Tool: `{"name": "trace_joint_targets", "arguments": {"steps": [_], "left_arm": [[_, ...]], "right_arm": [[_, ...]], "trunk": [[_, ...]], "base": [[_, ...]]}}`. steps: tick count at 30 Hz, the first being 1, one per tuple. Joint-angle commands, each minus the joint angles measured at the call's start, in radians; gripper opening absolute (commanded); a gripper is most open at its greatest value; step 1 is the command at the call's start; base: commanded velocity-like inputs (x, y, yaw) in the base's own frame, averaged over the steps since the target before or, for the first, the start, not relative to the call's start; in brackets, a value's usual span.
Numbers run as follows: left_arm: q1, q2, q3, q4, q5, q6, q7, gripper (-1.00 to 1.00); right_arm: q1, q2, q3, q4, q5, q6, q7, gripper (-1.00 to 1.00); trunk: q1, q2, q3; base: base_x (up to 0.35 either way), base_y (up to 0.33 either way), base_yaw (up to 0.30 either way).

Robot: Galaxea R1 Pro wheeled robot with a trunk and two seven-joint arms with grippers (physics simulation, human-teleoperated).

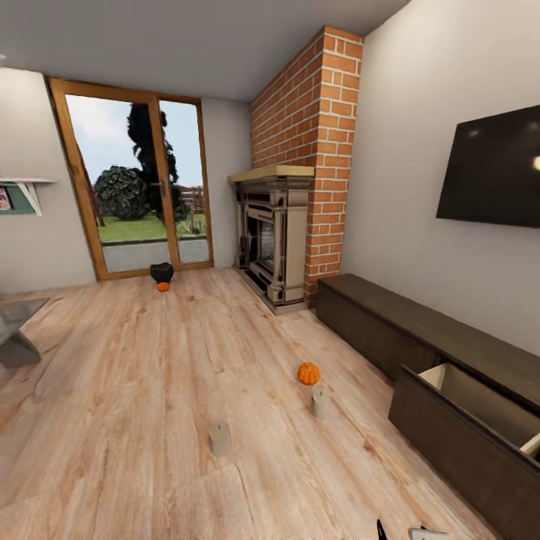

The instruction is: Place each of the two pumpkins and all three candles from the living room inside a cabinet in the living room (use any cabinet), then make sure every cabinet is closed, and position the cauldron so it is next to a table in the living room.

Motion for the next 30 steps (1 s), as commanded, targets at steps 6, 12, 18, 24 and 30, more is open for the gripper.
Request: {"name": "trace_joint_targets", "arguments": {"steps": [6,12,18,24,30], "left_arm": [[0.0,0.001,-0.009,0.0,0.006,-0.001,0.004,1.0],[0.0,0.0,-0.008,0.0,0.005,-0.005,0.0,1.0],[0.0,0.001,-0.005,0.0,0.007,-0.003,0.008,1.0],[0.0,0.0,-0.006,0.0,0.008,0.018,0.009,1.0],[0.0,0.005,-0.008,-0.015,0.005,0.197,0.006,1.0]], "right_arm": [[-0.001,-0.003,-0.005,0.002,0.0,0.009,0.002,1.0],[-0.001,0.003,-0.005,0.002,-0.004,0.01,0.003,1.0],[-0.001,0.004,-0.005,0.002,-0.006,0.011,0.002,1.0],[-0.001,0.004,-0.005,0.002,-0.005,0.011,0.002,1.0],[-0.001,0.004,-0.007,0.0,-0.008,0.003,0.0,1.0]], "trunk": [[-0.001,-0.001,-0.001],[-0.008,0.013,0.005],[-0.031,0.055,0.024],[-0.054,0.097,0.043],[-0.077,0.139,0.062]], "base": [[-0.081,0.174,0.007],[-0.005,0.016,0.004],[0.0,0.001,0.042],[0.0,0.0,0.005],[0.0,0.0,0.129]]}}
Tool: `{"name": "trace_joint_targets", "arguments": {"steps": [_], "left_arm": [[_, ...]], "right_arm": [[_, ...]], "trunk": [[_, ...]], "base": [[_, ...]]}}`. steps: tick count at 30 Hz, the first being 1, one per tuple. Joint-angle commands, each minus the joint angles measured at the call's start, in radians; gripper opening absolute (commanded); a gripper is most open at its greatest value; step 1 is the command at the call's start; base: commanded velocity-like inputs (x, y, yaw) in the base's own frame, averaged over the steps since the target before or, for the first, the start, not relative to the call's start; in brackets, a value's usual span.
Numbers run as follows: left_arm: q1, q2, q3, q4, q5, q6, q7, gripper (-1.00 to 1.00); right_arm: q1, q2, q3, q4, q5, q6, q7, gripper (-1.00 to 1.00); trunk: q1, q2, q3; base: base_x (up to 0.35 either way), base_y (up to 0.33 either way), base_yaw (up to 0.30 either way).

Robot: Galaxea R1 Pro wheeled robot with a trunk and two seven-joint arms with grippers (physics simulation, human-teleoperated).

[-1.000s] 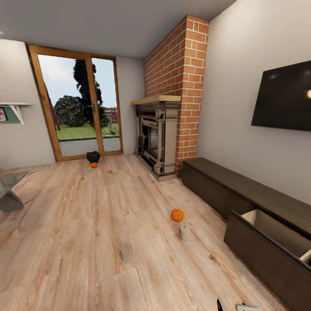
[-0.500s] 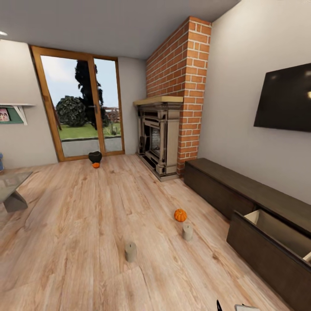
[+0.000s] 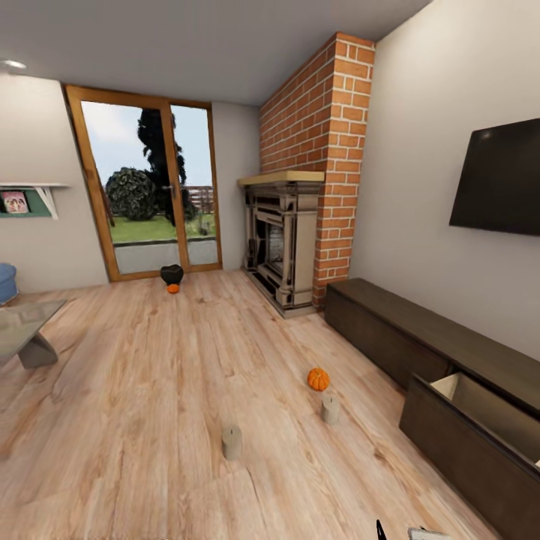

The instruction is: Place each of the two pumpkins and all three candles from the living room inside a cabinet in the living room (use any cabinet), then make sure every cabinet is closed, and position the cauldron so it is next to a table in the living room.

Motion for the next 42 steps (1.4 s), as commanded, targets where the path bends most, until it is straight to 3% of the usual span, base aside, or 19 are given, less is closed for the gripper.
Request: {"name": "trace_joint_targets", "arguments": {"steps": [1,3,6,9,11,12,13,17,23,27,30,34,38,42], "left_arm": [[-0.001,0.001,-0.009,-0.024,0.006,0.049,0.004,1.0],[-0.001,0.009,-0.007,-0.124,0.007,0.17,0.012,1.0],[-0.001,0.025,0.003,-0.195,0.03,0.26,0.02,1.0],[-0.001,0.022,0.013,-0.228,0.101,0.352,0.023,1.0],[-0.001,0.014,0.018,-0.237,0.185,0.414,0.019,1.0],[-0.001,0.012,0.019,-0.239,0.208,0.427,0.018,1.0],[-0.001,0.006,0.02,-0.24,0.276,0.464,0.016,1.0],[-0.001,-0.015,0.022,-0.237,0.366,0.498,0.017,1.0],[-0.001,-0.026,0.013,-0.217,0.379,0.421,0.014,1.0],[-0.001,-0.029,0.0,-0.156,0.341,0.265,0.015,1.0],[-0.001,-0.031,-0.001,-0.147,0.334,0.22,0.015,1.0],[-0.001,-0.054,-0.001,-0.142,0.33,0.192,0.016,1.0],[-0.001,-0.078,-0.002,-0.108,0.33,0.091,0.016,1.0],[-0.001,-0.085,-0.002,-0.095,0.33,0.035,0.016,1.0]], "right_arm": [[-0.001,0.0,-0.005,0.001,-0.001,-0.005,0.0,1.0],[-0.001,-0.003,-0.006,0.0,-0.001,-0.005,-0.025,1.0],[-0.001,-0.003,-0.006,-0.001,-0.002,-0.007,-0.051,1.0],[-0.001,-0.006,-0.006,-0.001,-0.006,-0.025,-0.06,1.0],[-0.001,-0.004,-0.007,0.0,-0.008,-0.045,-0.063,1.0],[-0.001,-0.004,-0.007,0.0,-0.009,-0.05,-0.063,1.0],[-0.001,-0.002,-0.007,0.0,-0.009,-0.066,-0.064,1.0],[-0.001,-0.003,-0.009,0.0,-0.01,-0.083,-0.066,1.0],[-0.001,-0.007,-0.012,0.001,-0.011,-0.085,-0.066,1.0],[-0.001,0.0,-0.014,-0.001,-0.012,-0.086,-0.066,1.0],[-0.001,0.0,-0.017,-0.003,-0.011,-0.087,-0.069,1.0],[-0.001,-0.001,-0.018,-0.003,-0.01,-0.089,-0.077,1.0],[-0.001,-0.008,-0.017,-0.001,-0.01,-0.091,-0.078,1.0],[-0.001,-0.019,-0.017,0.001,-0.009,-0.092,-0.079,1.0]], "trunk": [[-0.004,0.007,0.002],[-0.012,0.021,0.008],[-0.023,0.042,0.018],[-0.035,0.063,0.027],[-0.042,0.077,0.033],[-0.046,0.084,0.037],[-0.05,0.091,0.04],[-0.065,0.119,0.052],[-0.088,0.161,0.071],[-0.104,0.189,0.084],[-0.115,0.21,0.093],[-0.131,0.238,0.106],[-0.146,0.266,0.118],[-0.161,0.294,0.131]], "base": [[0.0,0.0,0.261],[0.0,0.0,0.27],[0.0,0.0,0.256],[0.0,0.0,0.216],[0.0,0.0,0.247],[0.0,0.0,0.256],[0.0,0.0,0.264],[0.0,0.0,0.269],[0.0,0.0,0.272],[0.0,0.0,0.273],[0.0,0.0,0.26],[0.0,0.0,0.091],[0.0,0.0,0.011],[0.0,0.0,0.003]]}}
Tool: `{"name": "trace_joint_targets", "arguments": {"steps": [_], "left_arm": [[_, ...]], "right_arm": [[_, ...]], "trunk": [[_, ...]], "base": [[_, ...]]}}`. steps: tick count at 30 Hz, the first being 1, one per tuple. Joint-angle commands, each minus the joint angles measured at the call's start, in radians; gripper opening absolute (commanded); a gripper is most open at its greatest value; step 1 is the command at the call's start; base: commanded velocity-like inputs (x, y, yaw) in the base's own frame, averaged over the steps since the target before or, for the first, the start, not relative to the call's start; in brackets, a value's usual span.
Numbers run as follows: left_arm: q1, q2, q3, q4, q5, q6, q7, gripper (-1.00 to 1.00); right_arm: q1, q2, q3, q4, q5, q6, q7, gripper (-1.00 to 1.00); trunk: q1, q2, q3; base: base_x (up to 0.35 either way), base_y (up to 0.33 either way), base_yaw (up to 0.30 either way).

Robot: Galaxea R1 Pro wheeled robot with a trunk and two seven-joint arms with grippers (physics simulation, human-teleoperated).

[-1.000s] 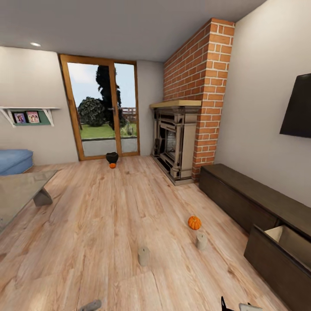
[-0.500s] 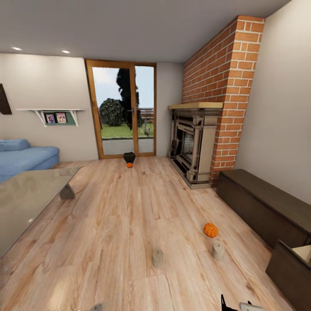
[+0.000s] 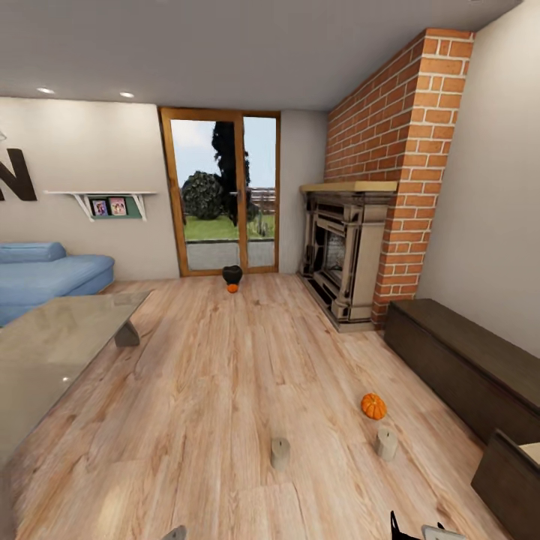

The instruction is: Place each of the two pumpkins and all three candles from the living room inside a cabinet in the living room (use any cabinet), then make sure every cabinet is closed, and position the cauldron so it is next to a table in the living room.

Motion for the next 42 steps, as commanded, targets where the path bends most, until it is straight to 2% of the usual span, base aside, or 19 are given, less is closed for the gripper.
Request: {"name": "trace_joint_targets", "arguments": {"steps": [1,8,14,18,30,36,42], "left_arm": [[-0.001,-0.001,-0.008,0.002,0.003,-0.009,0.006,1.0],[-0.001,-0.001,-0.008,0.03,0.003,-0.017,0.003,1.0],[-0.001,-0.002,-0.008,0.041,0.005,-0.013,0.001,1.0],[-0.001,-0.012,-0.008,0.048,0.006,-0.017,0.001,1.0],[-0.001,-0.024,-0.007,0.049,0.006,-0.021,0.002,1.0],[-0.001,-0.045,-0.007,0.058,0.006,-0.073,0.002,1.0],[-0.001,-0.046,-0.007,0.064,0.007,-0.085,0.006,1.0]], "right_arm": [[-0.001,-0.004,-0.005,0.002,0.001,-0.004,0.003,1.0],[-0.001,-0.009,-0.005,0.002,0.003,-0.005,0.003,1.0],[-0.001,-0.01,-0.005,0.002,0.002,-0.058,0.003,1.0],[-0.001,-0.009,-0.005,0.002,0.002,-0.082,0.003,1.0],[-0.001,-0.003,-0.002,0.002,0.007,-0.084,0.003,1.0],[-0.001,-0.002,-0.003,0.002,0.007,-0.079,0.003,1.0],[-0.001,-0.002,-0.002,0.004,0.007,-0.077,0.003,1.0]], "trunk": [[-0.004,0.007,0.002],[-0.031,0.056,0.024],[-0.031,0.056,0.024],[-0.031,0.056,0.024],[-0.031,0.056,0.024],[-0.031,0.056,0.024],[-0.031,0.056,0.024]], "base": [[0.0,0.0,0.0],[0.0,0.0,0.0],[0.0,0.0,0.0],[0.0,0.0,0.027],[0.144,0.154,0.222],[0.221,0.233,0.148],[0.3,0.115,0.011]]}}
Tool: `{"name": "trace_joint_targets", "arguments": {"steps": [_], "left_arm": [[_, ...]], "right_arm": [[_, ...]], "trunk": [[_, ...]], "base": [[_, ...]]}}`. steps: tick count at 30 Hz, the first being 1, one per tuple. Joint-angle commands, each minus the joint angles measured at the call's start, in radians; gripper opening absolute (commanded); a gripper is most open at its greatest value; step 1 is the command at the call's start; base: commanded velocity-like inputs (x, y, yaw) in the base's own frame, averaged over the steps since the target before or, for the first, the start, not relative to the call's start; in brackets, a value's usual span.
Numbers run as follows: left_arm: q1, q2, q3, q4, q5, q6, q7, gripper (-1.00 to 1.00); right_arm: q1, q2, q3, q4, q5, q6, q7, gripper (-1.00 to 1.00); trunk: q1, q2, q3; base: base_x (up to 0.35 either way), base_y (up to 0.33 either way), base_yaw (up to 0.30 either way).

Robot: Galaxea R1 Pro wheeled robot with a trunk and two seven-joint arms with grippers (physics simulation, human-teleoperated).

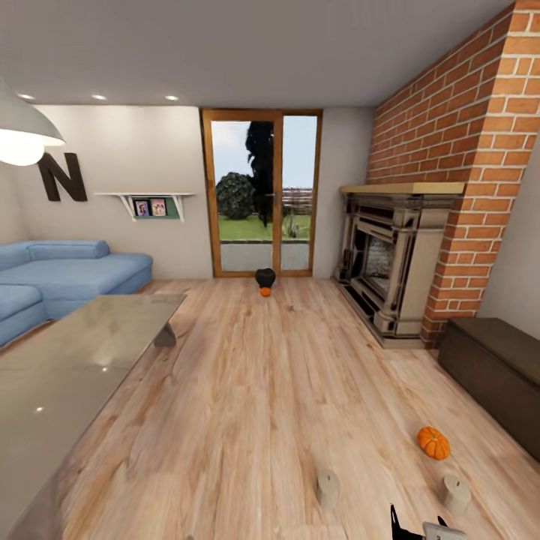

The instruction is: Place each of the two pumpkins and all three candles from the living room inside a cabinet in the living room (use any cabinet), then make sure every cabinet is closed, and position the cauldron so it is next to a table in the living room.

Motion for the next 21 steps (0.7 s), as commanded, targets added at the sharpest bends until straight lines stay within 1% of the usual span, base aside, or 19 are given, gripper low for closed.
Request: {"name": "trace_joint_targets", "arguments": {"steps": [1,5,12,17,21], "left_arm": [[-0.001,0.0,-0.008,0.0,0.001,-0.002,0.008,1.0],[-0.001,0.0,-0.009,0.0,0.001,-0.002,0.01,1.0],[-0.001,0.001,-0.008,0.0,0.001,0.0,0.01,1.0],[-0.001,0.0,-0.01,0.0,0.001,0.0,0.008,1.0],[-0.001,-0.001,-0.01,0.0,0.001,0.001,0.006,1.0]], "right_arm": [[-0.001,0.0,-0.006,0.002,0.001,-0.005,0.003,1.0],[-0.001,0.004,-0.006,0.002,0.001,-0.004,0.003,1.0],[-0.001,0.005,-0.006,0.002,0.001,-0.003,0.003,1.0],[-0.001,0.005,-0.006,0.002,0.001,-0.002,0.003,1.0],[-0.001,0.006,-0.006,0.002,0.001,-0.002,0.003,1.0]], "trunk": [[0.0,0.0,-0.001],[0.0,0.0,-0.001],[0.0,0.0,0.001],[0.0,0.0,0.001],[0.0,0.0,0.0]], "base": [[0.318,0.079,0.001],[0.297,0.063,0.0],[0.066,0.005,0.0],[0.237,0.0,0.0],[0.124,0.0,0.0]]}}
